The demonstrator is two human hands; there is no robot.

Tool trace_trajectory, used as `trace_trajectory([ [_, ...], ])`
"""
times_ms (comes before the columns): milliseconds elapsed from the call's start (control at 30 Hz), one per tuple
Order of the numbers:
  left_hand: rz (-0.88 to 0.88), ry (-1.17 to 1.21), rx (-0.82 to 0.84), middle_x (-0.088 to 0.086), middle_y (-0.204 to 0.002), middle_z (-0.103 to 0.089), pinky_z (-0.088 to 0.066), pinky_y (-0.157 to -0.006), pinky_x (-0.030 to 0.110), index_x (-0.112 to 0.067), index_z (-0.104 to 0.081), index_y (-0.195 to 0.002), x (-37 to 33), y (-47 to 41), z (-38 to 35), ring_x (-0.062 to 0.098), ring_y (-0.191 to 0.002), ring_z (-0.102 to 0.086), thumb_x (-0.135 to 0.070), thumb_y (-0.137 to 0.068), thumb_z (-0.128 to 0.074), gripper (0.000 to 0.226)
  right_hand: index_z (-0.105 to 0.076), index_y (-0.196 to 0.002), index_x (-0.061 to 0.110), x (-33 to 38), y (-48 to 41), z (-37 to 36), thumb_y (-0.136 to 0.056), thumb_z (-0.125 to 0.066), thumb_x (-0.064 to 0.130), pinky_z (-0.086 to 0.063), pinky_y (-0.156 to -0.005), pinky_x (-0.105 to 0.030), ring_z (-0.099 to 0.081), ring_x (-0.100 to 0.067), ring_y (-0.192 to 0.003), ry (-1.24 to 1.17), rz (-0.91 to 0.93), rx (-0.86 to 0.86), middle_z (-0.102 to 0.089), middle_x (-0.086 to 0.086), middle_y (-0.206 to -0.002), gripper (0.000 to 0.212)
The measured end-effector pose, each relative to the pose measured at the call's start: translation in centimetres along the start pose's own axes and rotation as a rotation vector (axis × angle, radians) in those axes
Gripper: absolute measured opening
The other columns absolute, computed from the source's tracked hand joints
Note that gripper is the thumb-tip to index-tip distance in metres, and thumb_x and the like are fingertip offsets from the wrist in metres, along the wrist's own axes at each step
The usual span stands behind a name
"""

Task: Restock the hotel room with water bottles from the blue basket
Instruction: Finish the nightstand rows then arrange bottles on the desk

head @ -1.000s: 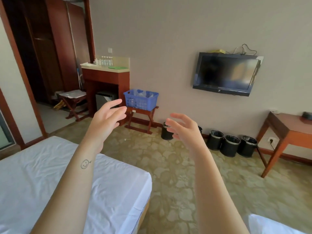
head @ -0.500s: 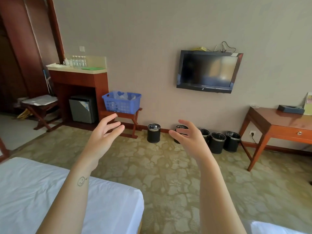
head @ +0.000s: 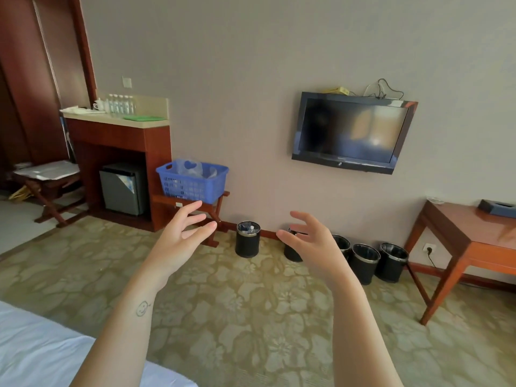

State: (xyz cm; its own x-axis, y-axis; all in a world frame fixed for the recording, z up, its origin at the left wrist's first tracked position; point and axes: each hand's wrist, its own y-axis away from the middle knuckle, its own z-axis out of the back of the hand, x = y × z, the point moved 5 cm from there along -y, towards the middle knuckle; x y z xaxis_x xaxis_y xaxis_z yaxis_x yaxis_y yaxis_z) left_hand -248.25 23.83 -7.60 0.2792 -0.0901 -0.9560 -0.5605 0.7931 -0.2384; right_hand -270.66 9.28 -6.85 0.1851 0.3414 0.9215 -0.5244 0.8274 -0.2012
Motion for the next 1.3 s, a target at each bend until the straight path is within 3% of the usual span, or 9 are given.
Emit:
trace_trajectory([
  [133,-0.009,0.035,-0.037,-0.017,-0.137,-0.054,-0.041,-0.076,0.013,-0.044,-0.041,-0.142,0.4,-5.9,-2.8,-0.012,-0.106,-0.055,-0.059,-0.069,-0.065,0.078,-0.046,-0.137,0.041,-2.0,-6.7,2.2,-0.081,-0.072,0.051,-0.039,-0.068,-0.011,-0.052,-0.008,-0.117,0.031,0.014,0.008,-0.058,0.010,-0.131,0.062],
  [467,0.047,0.043,-0.155,-0.017,-0.140,-0.051,-0.040,-0.077,0.014,-0.045,-0.039,-0.142,4.3,-15.2,-5.1,0.005,-0.123,-0.053,-0.061,-0.068,-0.066,0.081,-0.042,-0.139,0.043,-6.0,-19.8,0.5,-0.080,-0.074,0.049,-0.041,-0.094,-0.030,-0.049,-0.014,-0.125,-0.008,0.051,0.103,-0.053,0.006,-0.136,0.067],
  [633,0.066,0.012,-0.194,-0.018,-0.138,-0.052,-0.039,-0.074,0.014,-0.048,-0.041,-0.140,6.5,-20.4,-4.5,-0.008,-0.113,-0.055,-0.060,-0.073,-0.067,0.072,-0.041,-0.142,0.039,-7.0,-26.1,-2.1,-0.080,-0.074,0.049,-0.044,-0.104,-0.040,-0.049,-0.018,-0.127,-0.025,0.065,0.164,-0.053,0.004,-0.138,0.071],
  [700,0.068,-0.011,-0.205,-0.018,-0.137,-0.052,-0.037,-0.073,0.014,-0.047,-0.040,-0.140,7.5,-22.5,-4.2,-0.027,-0.093,-0.052,-0.054,-0.082,-0.067,0.064,-0.040,-0.144,0.037,-7.4,-28.3,-3.2,-0.080,-0.074,0.049,-0.046,-0.100,-0.037,-0.049,-0.017,-0.126,-0.034,0.062,0.177,-0.052,0.003,-0.140,0.073],
  [767,0.066,-0.034,-0.225,-0.018,-0.136,-0.052,-0.036,-0.074,0.014,-0.046,-0.040,-0.141,8.5,-25.3,-3.6,-0.033,-0.084,-0.049,-0.050,-0.087,-0.066,0.060,-0.040,-0.144,0.035,-7.6,-31.0,-4.4,-0.081,-0.074,0.049,-0.046,-0.087,-0.027,-0.050,-0.015,-0.123,-0.044,0.062,0.192,-0.052,0.003,-0.139,0.074],
  [900,0.030,-0.050,-0.215,-0.017,-0.137,-0.053,-0.039,-0.080,0.018,-0.048,-0.041,-0.139,8.9,-31.6,-2.2,-0.016,-0.108,-0.050,-0.052,-0.087,-0.066,0.058,-0.042,-0.144,0.033,-6.9,-37.3,-6.9,-0.082,-0.075,0.045,-0.045,-0.076,-0.018,-0.055,-0.016,-0.121,-0.083,0.087,0.198,-0.054,0.003,-0.134,0.071],
  [1000,-0.005,-0.068,-0.213,-0.016,-0.139,-0.052,-0.039,-0.078,0.016,-0.048,-0.039,-0.141,9.2,-36.1,-1.1,-0.016,-0.105,-0.050,-0.051,-0.088,-0.065,0.059,-0.043,-0.144,0.031,-5.7,-42.1,-9.0,-0.083,-0.075,0.043,-0.044,-0.067,-0.009,-0.058,-0.013,-0.116,-0.109,0.131,0.196,-0.054,0.001,-0.133,0.069],
  [1167,-0.005,-0.089,-0.242,-0.012,-0.140,-0.052,-0.040,-0.079,0.016,-0.042,-0.037,-0.144,11.2,-41.8,0.6,-0.011,-0.110,-0.053,-0.048,-0.091,-0.063,0.060,-0.043,-0.143,0.033,-6.2,-48.0,-12.5,-0.084,-0.074,0.043,-0.044,-0.074,-0.014,-0.055,-0.017,-0.123,-0.150,0.155,0.211,-0.053,-0.001,-0.137,0.067],
  [1300,0.002,-0.075,-0.301,-0.012,-0.134,-0.056,-0.041,-0.098,0.028,-0.043,-0.042,-0.139,13.4,-44.4,1.6,0.000,-0.122,-0.053,-0.046,-0.090,-0.064,0.054,-0.044,-0.142,0.034,-8.1,-50.8,-14.5,-0.084,-0.074,0.044,-0.042,-0.073,-0.011,-0.054,-0.014,-0.123,-0.168,0.129,0.220,-0.053,0.001,-0.134,0.067],
])
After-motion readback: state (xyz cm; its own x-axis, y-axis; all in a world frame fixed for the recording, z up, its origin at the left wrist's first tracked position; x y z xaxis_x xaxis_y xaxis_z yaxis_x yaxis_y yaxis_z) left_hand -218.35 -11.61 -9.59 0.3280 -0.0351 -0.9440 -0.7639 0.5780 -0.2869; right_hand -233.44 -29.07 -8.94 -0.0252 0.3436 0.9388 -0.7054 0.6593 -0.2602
